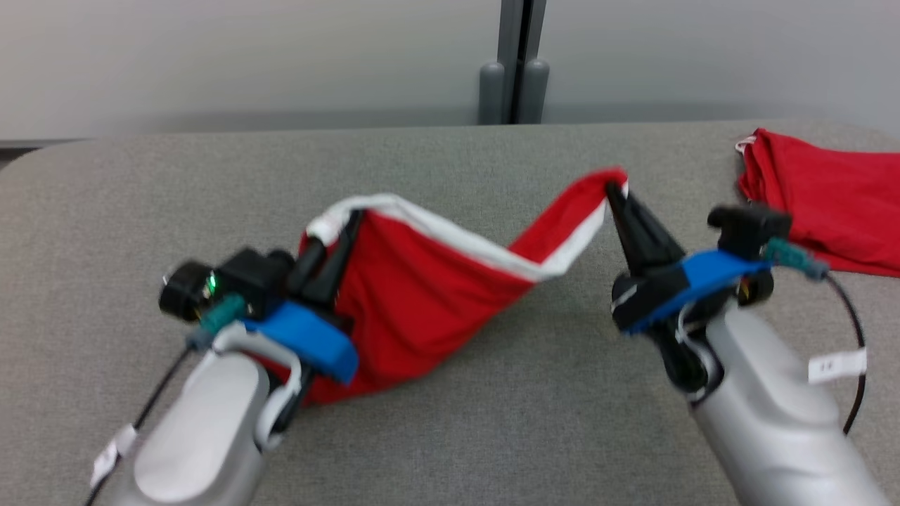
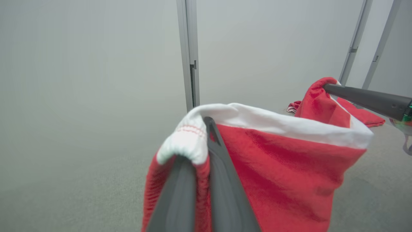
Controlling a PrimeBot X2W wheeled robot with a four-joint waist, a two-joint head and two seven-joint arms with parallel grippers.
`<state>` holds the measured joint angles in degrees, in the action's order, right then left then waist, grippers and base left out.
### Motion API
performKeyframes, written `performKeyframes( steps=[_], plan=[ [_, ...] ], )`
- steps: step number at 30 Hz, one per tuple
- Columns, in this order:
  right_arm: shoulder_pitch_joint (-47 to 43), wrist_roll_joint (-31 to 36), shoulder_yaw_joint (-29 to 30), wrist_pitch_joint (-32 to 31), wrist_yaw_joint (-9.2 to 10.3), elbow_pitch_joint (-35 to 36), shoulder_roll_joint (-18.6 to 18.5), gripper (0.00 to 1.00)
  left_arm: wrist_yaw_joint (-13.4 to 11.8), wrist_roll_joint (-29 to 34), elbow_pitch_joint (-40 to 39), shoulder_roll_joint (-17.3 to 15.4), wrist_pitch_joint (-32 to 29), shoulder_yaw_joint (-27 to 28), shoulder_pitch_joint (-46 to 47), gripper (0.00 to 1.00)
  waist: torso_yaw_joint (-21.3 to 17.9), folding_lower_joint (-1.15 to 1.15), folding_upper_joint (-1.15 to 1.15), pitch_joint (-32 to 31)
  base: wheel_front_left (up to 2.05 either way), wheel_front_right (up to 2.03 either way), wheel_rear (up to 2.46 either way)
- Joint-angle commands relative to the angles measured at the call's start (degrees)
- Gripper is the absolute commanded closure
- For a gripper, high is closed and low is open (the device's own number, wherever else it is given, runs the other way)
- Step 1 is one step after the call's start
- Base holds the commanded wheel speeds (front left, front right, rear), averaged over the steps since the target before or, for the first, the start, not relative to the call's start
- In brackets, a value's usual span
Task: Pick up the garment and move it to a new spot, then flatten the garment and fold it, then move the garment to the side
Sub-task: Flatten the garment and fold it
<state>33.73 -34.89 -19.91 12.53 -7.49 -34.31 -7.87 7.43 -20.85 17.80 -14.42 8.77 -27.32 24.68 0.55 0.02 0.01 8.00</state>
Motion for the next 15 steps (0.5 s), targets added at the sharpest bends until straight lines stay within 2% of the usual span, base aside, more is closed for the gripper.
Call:
performKeyframes(
  steps=[1,7,12,15],
  plan=[
    [2.49,-0.51,0.2,-0.33,-0.02,-0.34,-0.4,1.0,0.04,-0.74,-0.21,-0.33,-0.35,-0.57,2.38,1.0,0.52,-0.02,-0.01,1.14,0.0,0.0,0.0],
    [24.15,-4.0,2.92,-2.89,-0.02,-6.08,-0.86,1.0,0.04,-5.17,2.86,-3.64,-3.56,-3.65,25.0,1.0,0.52,-0.02,-0.01,8.08,0.0,0.0,0.0],
    [39.81,-5.28,5.3,-2.56,-0.02,-11.74,-0.88,1.0,0.05,-9.13,8.57,-3.27,-3.08,-6.84,42.19,1.0,0.14,-0.02,-0.01,12.03,0.0,0.0,0.0],
    [46.5,-4.71,5.94,-1.55,-0.02,-15.41,-1.52,1.0,0.05,-10.97,12.57,-1.88,-1.22,-9.4,49.59,1.0,0.08,-0.02,-0.01,13.55,0.0,0.0,0.0]
  ],
)
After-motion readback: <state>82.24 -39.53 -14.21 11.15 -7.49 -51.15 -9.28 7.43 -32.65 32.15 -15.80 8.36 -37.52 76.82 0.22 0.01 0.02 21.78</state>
